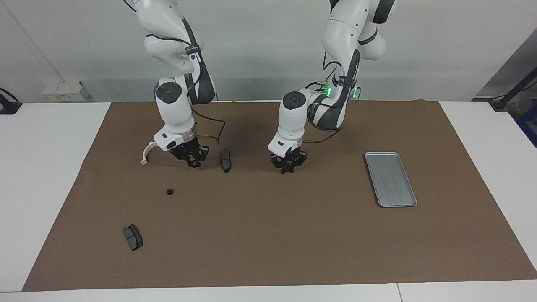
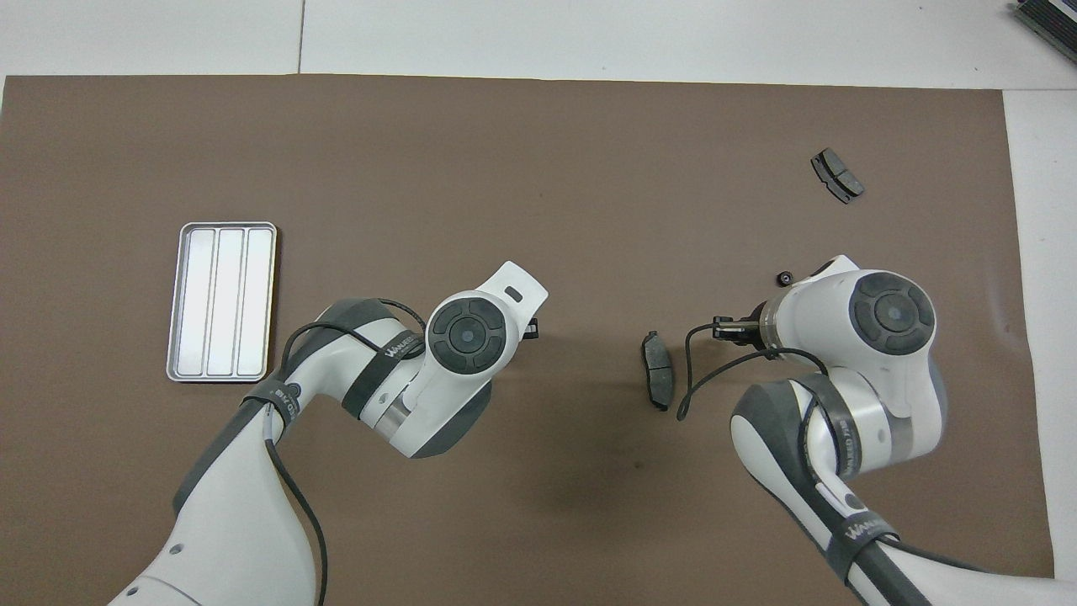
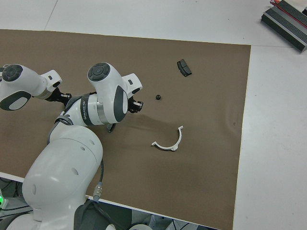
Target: Pick bearing gear from pile to tray
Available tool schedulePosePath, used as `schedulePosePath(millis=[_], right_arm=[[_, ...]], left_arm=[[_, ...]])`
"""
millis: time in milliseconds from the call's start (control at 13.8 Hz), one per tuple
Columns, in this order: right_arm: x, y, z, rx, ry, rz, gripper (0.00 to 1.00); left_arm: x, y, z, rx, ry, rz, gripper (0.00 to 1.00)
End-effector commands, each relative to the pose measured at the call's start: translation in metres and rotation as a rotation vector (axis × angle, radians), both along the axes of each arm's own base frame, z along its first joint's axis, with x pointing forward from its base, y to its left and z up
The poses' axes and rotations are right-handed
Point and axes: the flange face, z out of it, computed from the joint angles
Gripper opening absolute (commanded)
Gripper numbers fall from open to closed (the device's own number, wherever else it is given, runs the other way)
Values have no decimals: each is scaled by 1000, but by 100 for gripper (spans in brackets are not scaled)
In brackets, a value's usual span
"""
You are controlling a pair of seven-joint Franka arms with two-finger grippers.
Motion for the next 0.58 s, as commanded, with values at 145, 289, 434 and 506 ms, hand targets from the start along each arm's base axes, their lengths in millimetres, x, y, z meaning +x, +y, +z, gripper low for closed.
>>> schedulePosePath(millis=[145,289,434,506], right_arm=[[11,40,8,70,-8,-16,0],[15,85,10,80,-10,-61,0],[14,138,8,95,-15,-100,0],[15,161,7,104,-22,-128,0]], left_arm=[[83,86,53,-13,-20,167,0],[112,152,66,-7,-21,213,0],[130,225,70,-24,27,212,0],[134,257,75,-43,43,176,0]])
